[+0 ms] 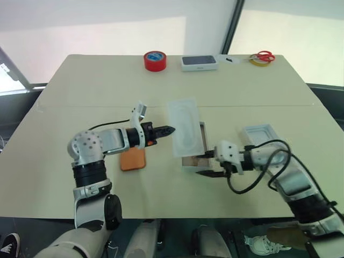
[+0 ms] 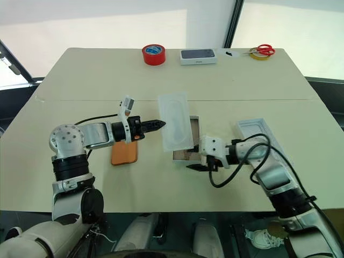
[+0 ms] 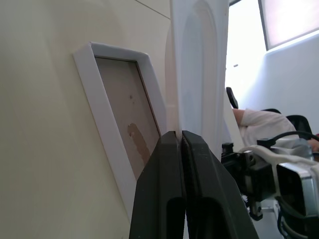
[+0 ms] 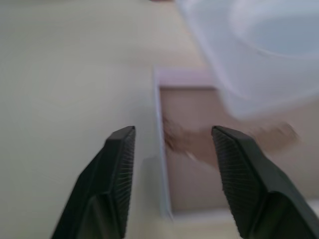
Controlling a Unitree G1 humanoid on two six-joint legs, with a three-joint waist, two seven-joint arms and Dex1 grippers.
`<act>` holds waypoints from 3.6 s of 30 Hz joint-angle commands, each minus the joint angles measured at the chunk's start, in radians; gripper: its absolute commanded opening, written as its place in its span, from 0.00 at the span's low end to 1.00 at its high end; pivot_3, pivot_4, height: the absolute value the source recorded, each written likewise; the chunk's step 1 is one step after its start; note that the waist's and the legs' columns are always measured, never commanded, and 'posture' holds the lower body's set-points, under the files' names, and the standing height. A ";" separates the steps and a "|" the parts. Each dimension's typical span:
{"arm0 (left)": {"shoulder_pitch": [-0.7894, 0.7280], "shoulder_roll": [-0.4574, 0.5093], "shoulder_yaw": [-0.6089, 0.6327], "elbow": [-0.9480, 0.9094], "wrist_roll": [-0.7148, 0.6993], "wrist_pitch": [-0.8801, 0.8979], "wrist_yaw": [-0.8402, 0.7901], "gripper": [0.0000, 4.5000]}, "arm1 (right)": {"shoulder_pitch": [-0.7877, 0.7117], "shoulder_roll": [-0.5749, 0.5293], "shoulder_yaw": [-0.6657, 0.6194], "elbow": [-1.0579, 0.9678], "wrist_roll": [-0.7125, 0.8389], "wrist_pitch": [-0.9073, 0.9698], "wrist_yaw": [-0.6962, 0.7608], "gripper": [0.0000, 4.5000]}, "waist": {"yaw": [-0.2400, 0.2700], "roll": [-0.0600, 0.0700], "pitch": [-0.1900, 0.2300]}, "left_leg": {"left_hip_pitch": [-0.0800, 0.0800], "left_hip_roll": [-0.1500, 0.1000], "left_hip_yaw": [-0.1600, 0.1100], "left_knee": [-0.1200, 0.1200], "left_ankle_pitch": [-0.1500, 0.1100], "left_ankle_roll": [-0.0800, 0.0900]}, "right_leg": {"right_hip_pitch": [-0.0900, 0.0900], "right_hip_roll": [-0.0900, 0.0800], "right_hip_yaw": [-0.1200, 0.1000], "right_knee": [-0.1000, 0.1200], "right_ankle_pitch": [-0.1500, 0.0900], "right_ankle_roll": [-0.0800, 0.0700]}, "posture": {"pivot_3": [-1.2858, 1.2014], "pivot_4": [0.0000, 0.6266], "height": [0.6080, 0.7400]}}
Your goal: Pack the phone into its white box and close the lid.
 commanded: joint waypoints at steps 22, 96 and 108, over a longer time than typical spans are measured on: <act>-0.057 0.031 -0.267 0.210 0.132 -0.245 -0.231 0.00 | 0.142 -0.057 -0.235 -0.050 0.086 -0.036 -0.100 0.55 | -0.006 0.000 0.000 | -0.001 0.000 0.000 -0.001 -0.003 0.005 | 0.000 0.000 0.000 -0.001 0.000 0.000 | 0.52 0.24 0.99; 0.335 0.519 0.028 0.085 0.079 -0.331 -0.373 0.65 | -0.509 0.541 0.324 0.333 -0.331 -0.043 -0.304 0.02 | -0.033 -0.001 0.001 | 0.001 0.002 -0.001 -0.014 0.006 -0.008 | -0.012 0.002 0.002 0.007 0.000 -0.001 | 0.52 0.24 0.99; 0.388 0.496 -0.078 0.038 0.120 -0.247 -0.343 0.65 | -0.548 0.614 0.473 0.470 -0.475 0.023 -0.297 0.02 | -0.034 -0.001 0.001 | 0.003 0.001 -0.001 -0.016 0.006 -0.009 | -0.012 0.002 0.002 0.008 0.000 -0.002 | 0.52 0.24 0.99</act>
